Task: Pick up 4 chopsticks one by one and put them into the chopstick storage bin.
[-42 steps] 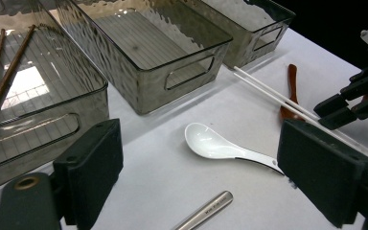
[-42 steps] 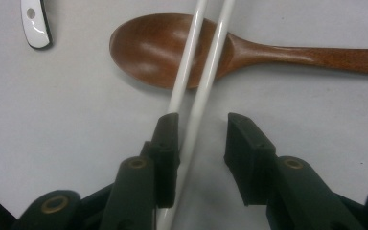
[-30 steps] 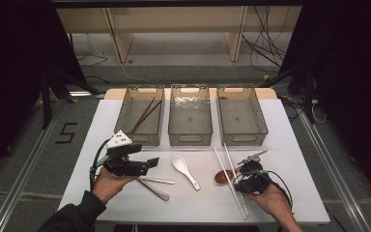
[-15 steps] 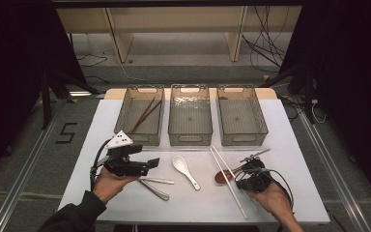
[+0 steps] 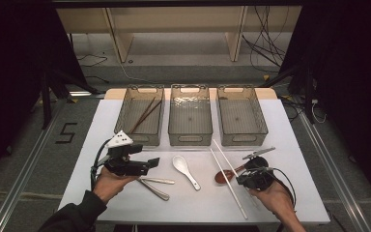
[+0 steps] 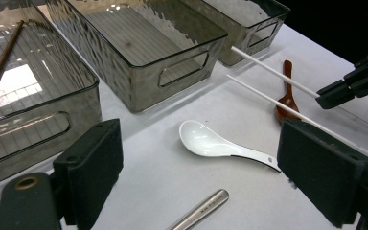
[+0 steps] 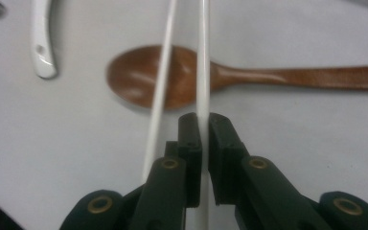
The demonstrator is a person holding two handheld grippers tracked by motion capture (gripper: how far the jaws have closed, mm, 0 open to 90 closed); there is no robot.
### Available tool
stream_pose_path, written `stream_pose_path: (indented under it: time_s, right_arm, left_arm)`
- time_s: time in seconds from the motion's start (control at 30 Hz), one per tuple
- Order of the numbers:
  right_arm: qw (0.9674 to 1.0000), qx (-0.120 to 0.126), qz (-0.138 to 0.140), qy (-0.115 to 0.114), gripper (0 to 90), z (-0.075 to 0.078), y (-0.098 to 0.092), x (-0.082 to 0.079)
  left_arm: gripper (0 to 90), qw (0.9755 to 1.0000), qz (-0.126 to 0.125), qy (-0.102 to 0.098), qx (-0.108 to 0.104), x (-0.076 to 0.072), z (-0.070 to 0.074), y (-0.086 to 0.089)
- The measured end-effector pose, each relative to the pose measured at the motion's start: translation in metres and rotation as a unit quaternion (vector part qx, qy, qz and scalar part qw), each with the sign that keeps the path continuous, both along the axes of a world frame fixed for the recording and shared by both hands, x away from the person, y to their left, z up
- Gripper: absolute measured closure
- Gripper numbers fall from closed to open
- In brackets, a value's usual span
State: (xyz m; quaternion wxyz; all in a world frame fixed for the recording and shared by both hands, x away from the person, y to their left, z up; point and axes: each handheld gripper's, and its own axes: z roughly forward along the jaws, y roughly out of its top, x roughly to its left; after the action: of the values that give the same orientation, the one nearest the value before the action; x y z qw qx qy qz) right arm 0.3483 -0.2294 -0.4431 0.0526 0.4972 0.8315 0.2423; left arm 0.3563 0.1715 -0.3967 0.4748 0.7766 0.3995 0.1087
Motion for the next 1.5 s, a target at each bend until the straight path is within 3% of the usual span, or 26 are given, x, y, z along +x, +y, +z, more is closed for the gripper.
stream_pose_path:
  time_s: [0.1, 0.2, 0.33, 0.7, 0.9, 1.07, 1.23, 1.37, 1.43, 1.5]
  right_arm:
    - [0.9994, 0.025, 0.009, -0.023, 85.2, 0.009, 0.004, -0.005]
    - [0.9982, 0.042, 0.019, -0.039, 85.2, 0.015, 0.01, -0.008]
    - [0.9959, 0.057, 0.036, -0.059, 85.2, 0.022, 0.02, -0.012]
    - [0.9886, 0.09, 0.079, -0.092, 85.1, 0.033, 0.06, -0.012]
    - [0.9845, 0.105, 0.094, -0.105, 85.1, 0.036, 0.077, -0.012]
    - [0.9825, 0.11, 0.099, -0.113, 85.1, 0.037, 0.084, -0.011]
    - [0.9816, 0.109, 0.105, -0.116, 85.1, 0.036, 0.09, -0.012]
    - [0.9805, 0.109, 0.111, -0.12, 85.2, 0.034, 0.094, -0.013]
    - [0.9801, 0.11, 0.111, -0.123, 85.1, 0.034, 0.096, -0.014]
    - [0.9796, 0.113, 0.112, -0.123, 85.1, 0.033, 0.098, -0.014]
  left_arm:
    - [15.6, 1.0, -0.001, 0.005, -0.007, 0.0, 0.001, -0.001]
    - [15.7, 0.9997, -0.004, 0.012, -0.022, 0.0, 0.002, -0.003]
    - [15.8, 0.9995, -0.01, 0.017, -0.026, -0.001, 0.002, -0.009]
    - [16.1, 0.9963, -0.029, 0.051, -0.063, 0.002, -0.001, -0.034]
    - [16.5, 0.9948, -0.023, 0.063, -0.077, 0.007, -0.007, -0.044]
    - [18.4, 0.9923, -0.023, 0.077, -0.094, 0.012, -0.011, -0.054]
    - [19.8, 0.9904, -0.034, 0.095, -0.094, 0.016, -0.019, -0.066]
    - [23.6, 0.9867, -0.033, 0.11, -0.115, 0.019, -0.022, -0.065]
    - [26.0, 0.9836, -0.035, 0.122, -0.128, 0.02, -0.023, -0.065]
    - [28.0, 0.9826, -0.037, 0.125, -0.132, 0.02, -0.023, -0.065]
